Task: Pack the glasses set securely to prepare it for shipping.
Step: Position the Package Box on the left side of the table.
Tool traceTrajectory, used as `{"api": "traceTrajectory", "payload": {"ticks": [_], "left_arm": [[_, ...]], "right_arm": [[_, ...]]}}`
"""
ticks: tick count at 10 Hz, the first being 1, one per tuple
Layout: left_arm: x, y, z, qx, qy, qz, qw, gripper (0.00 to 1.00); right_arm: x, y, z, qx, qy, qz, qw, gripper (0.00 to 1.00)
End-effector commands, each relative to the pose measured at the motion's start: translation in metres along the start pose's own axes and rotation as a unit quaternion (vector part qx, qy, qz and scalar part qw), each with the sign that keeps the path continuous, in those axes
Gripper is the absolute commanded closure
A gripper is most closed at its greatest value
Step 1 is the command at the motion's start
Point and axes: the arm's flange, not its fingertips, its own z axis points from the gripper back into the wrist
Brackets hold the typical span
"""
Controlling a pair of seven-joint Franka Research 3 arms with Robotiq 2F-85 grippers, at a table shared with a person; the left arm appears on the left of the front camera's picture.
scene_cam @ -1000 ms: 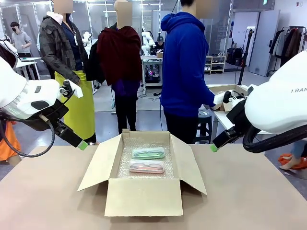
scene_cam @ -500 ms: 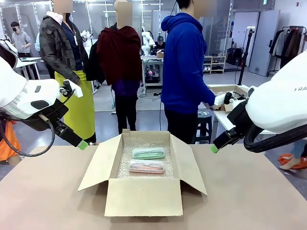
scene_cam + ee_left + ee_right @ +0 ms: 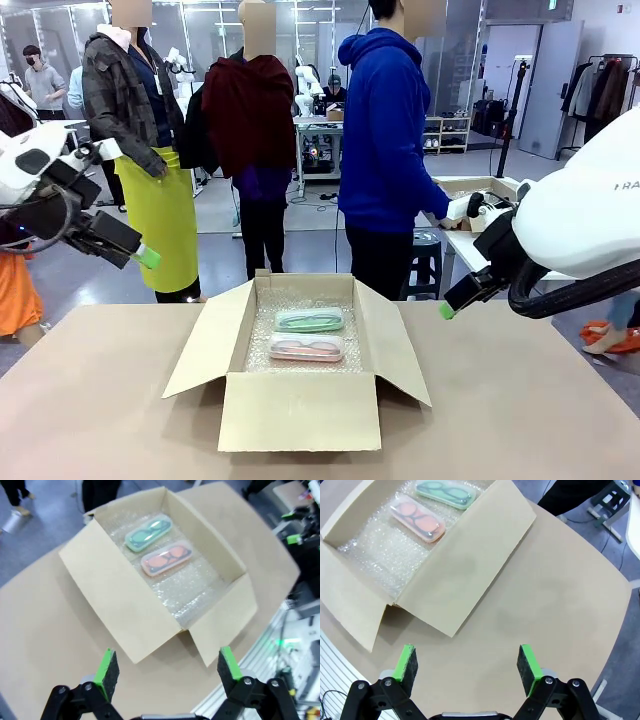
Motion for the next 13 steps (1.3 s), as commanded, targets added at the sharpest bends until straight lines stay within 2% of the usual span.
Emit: {"api": "traceTrajectory", "payload": {"ticks": [1, 2, 4, 5, 6, 7, 8, 9, 12, 13], "left_arm": [[-0.001, 0.044, -0.018, -0.078, -0.002, 0.042, 0.996, 0.00], [-0.004, 0.064, -0.026, -0.116, -0.021, 0.052, 0.992, 0.00], [-0.016, 0.101, -0.041, -0.151, -0.066, 0.063, 0.984, 0.00], [-0.024, 0.117, -0.054, -0.177, -0.071, 0.086, 0.978, 0.00], [-0.030, 0.128, -0.066, -0.163, -0.061, 0.111, 0.979, 0.00], [-0.030, 0.132, -0.069, -0.161, -0.070, 0.126, 0.976, 0.00], [-0.025, 0.118, -0.063, -0.152, -0.049, 0.101, 0.982, 0.00], [-0.041, 0.125, -0.063, -0.160, -0.075, 0.118, 0.977, 0.00], [-0.041, 0.125, -0.063, -0.160, -0.075, 0.118, 0.977, 0.00], [-0.038, 0.127, -0.067, -0.147, -0.059, 0.124, 0.979, 0.00]], "right_arm": [[-0.001, 0.004, 0.001, -0.002, 0.004, -0.010, 1.000, 0.00], [-0.001, 0.004, 0.001, -0.002, 0.004, -0.010, 1.000, 0.00], [-0.001, 0.004, 0.001, -0.002, 0.004, -0.010, 1.000, 0.00], [-0.001, 0.004, 0.001, -0.002, 0.004, -0.010, 1.000, 0.00], [-0.001, 0.004, 0.001, -0.002, 0.004, -0.010, 1.000, 0.00], [-0.001, 0.004, 0.001, -0.002, 0.004, -0.010, 1.000, 0.00], [-0.001, 0.004, 0.001, -0.002, 0.004, -0.010, 1.000, 0.00], [-0.001, 0.004, 0.001, -0.002, 0.004, -0.010, 1.000, 0.00], [-0.001, 0.004, 0.001, -0.002, 0.004, -0.010, 1.000, 0.00], [-0.001, 0.004, 0.001, -0.002, 0.004, -0.010, 1.000, 0.00]]}}
